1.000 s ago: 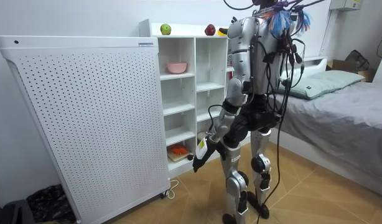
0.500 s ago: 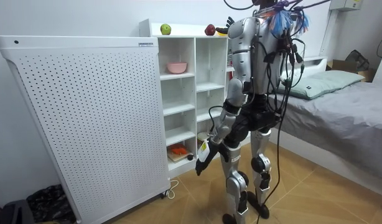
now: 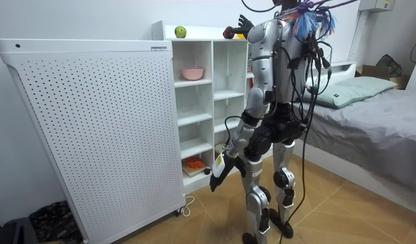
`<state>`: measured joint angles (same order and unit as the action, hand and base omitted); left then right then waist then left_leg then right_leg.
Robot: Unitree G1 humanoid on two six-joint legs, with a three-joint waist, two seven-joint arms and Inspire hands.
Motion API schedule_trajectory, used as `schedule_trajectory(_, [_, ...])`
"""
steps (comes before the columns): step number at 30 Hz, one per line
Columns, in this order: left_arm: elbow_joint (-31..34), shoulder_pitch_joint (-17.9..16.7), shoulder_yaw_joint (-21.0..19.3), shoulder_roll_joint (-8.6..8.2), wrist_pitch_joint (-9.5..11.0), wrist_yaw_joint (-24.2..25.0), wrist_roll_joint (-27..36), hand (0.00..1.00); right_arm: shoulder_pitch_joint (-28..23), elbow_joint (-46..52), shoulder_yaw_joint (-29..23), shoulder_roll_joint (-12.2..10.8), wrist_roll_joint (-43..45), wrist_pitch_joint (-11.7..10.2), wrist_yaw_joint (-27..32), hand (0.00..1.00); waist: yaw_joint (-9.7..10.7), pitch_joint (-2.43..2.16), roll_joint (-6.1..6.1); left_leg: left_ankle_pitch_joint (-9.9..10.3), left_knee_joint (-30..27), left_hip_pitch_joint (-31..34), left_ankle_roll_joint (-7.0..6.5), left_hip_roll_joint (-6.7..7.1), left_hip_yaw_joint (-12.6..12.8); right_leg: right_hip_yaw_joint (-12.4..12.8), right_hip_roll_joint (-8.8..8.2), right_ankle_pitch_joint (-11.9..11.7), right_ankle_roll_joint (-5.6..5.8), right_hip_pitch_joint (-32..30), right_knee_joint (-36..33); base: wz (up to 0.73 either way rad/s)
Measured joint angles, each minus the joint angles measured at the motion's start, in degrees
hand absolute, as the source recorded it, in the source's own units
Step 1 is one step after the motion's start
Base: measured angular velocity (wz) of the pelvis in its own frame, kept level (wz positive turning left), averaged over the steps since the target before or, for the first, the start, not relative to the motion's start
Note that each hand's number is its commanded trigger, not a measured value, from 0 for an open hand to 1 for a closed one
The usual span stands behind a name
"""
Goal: Arrange fruit in the closet
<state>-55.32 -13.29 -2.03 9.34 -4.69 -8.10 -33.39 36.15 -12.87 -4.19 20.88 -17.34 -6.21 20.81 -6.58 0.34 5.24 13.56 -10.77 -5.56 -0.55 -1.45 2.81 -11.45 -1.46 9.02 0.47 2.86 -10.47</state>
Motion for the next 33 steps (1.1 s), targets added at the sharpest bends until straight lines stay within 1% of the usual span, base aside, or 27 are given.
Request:
schedule_trajectory(1, [0.25, -0.07, 0.01, 0.11, 0.00, -0.02, 0.01, 0.00, -0.01, -0.04, 0.71, 0.38, 0.00, 0.02, -0.49, 0.00, 0.02, -0.08, 0.10, 0.00, -0.04, -0.03, 0.00, 0.00, 0.00, 0.04, 0.00, -0.01, -0.01, 0.02, 0.00, 0.00])
schedule_trajectory(9, [0.88, -0.06, 0.00, 0.42, 0.00, -0.21, 0.06, 0.00, 0.00, -0.40, 1.54, 0.48, -0.33, 0.08, -2.79, 0.00, -0.02, -0.09, 0.03, 0.00, -0.39, -0.02, 0.00, -0.01, -0.14, 0.07, 0.00, -0.08, -0.12, 0.05, -0.02, 0.00])
schedule_trajectory(12, [1.21, -0.04, -0.01, 0.51, -0.02, -0.22, 0.06, 0.00, 0.02, -2.36, 2.98, 1.72, -1.41, 0.15, -3.48, 0.00, -0.06, -0.10, 0.05, 0.00, -0.44, 0.12, 0.00, -0.01, -0.25, 0.08, -0.02, -0.10, -0.16, 0.05, -0.08, 0.00])
schedule_trajectory(14, [1.42, 0.07, -0.01, 0.63, -0.06, -0.21, 0.05, 0.00, 0.03, -3.22, 3.02, 1.79, -1.40, 0.88, -4.07, 0.00, -0.04, -0.11, 0.06, 0.00, -0.52, 0.26, 0.00, -0.01, -0.35, 0.08, -0.02, -0.11, -0.17, 0.01, -0.09, 0.00])
schedule_trajectory(17, [1.43, 0.11, -0.02, 0.64, -0.33, -0.17, -0.06, 0.00, 0.44, -4.91, 3.02, 1.81, -1.40, 1.27, -5.20, 0.00, -0.10, -0.15, 0.11, 0.00, -0.58, 0.36, 0.00, -0.01, -0.40, 0.07, -0.02, -0.11, -0.17, -0.01, -0.10, 0.00])
schedule_trajectory(18, [1.43, 0.11, -0.04, 0.64, -0.57, -0.16, -0.07, 0.00, 1.18, -6.22, 3.02, 1.82, -1.40, 1.90, -5.47, 0.00, -0.06, -0.16, 0.14, 0.00, -0.59, 0.40, 0.00, 0.00, -0.39, 0.07, -0.03, -0.11, -0.17, -0.04, -0.10, 0.00])
schedule_trajectory(21, [1.46, 0.15, -0.11, 0.66, -1.47, -0.17, -0.06, 0.00, 2.60, -7.27, 3.01, 1.88, -1.38, 2.59, -5.67, 0.00, 0.04, -0.21, 0.19, 0.00, -0.60, 0.38, 0.00, 0.00, -0.27, 0.05, -0.03, -0.11, -0.17, -0.04, -0.09, 0.00])
schedule_trajectory(22, [1.51, 0.20, -0.09, 0.66, -1.60, -0.17, -0.03, 0.00, 3.00, -7.95, 3.01, 1.90, -1.38, 2.59, -5.96, 0.11, 0.03, -0.23, 0.21, 0.00, -0.61, 0.38, 0.00, 0.00, -0.29, -0.15, -0.04, -0.11, -0.17, -0.03, -0.08, 0.00])
schedule_trajectory(23, [1.52, 0.24, -0.08, 0.66, -1.63, -0.17, -0.03, 0.00, 3.20, -8.30, 3.04, 1.90, -1.33, 2.57, -6.00, 0.40, 0.03, -0.25, 0.23, 0.00, -0.61, 0.38, 0.00, 0.00, -0.29, -0.19, -0.05, -0.11, -0.17, -0.02, -0.08, 0.00])
schedule_trajectory(24, [1.56, 0.27, -0.07, 0.67, -1.68, -0.17, -0.03, 0.00, 3.38, -8.74, 3.04, 1.99, -1.34, 2.59, -6.06, 0.77, 0.02, -0.31, 0.30, 0.00, -0.62, 0.38, 0.00, 0.01, -0.31, -0.23, -0.07, -0.11, -0.17, 0.00, -0.08, 0.00])
schedule_trajectory(25, [1.81, 0.24, -0.07, 0.68, -1.77, -0.17, -0.03, 0.00, 3.37, -9.01, 3.05, 2.03, -1.35, 2.64, -6.08, 0.93, -0.03, -0.34, 0.35, 0.00, -0.64, 0.36, 0.00, 0.01, -0.34, -0.25, -0.08, -0.12, -0.17, 0.02, -0.09, 0.00])
schedule_trajectory(26, [1.86, 0.27, -0.03, 0.68, -1.78, -0.17, -0.03, 0.00, 3.37, -9.25, 3.13, 2.03, -1.36, 2.66, -6.31, 1.00, -0.05, -0.35, 0.36, 0.00, -0.63, 0.30, 0.00, 0.02, -0.33, -0.22, -0.08, -0.12, -0.18, 0.05, -0.09, 0.00])
schedule_trajectory(33, [1.85, 0.27, -0.01, 0.74, -2.25, -0.10, -0.02, 0.00, 3.37, -9.49, 3.20, 2.17, -0.90, 2.65, -7.78, 1.00, -0.04, -0.29, 0.28, -0.02, -0.64, 0.28, 0.01, 0.01, -0.33, -0.21, -0.08, -0.15, -0.22, 0.08, -0.11, 0.00])
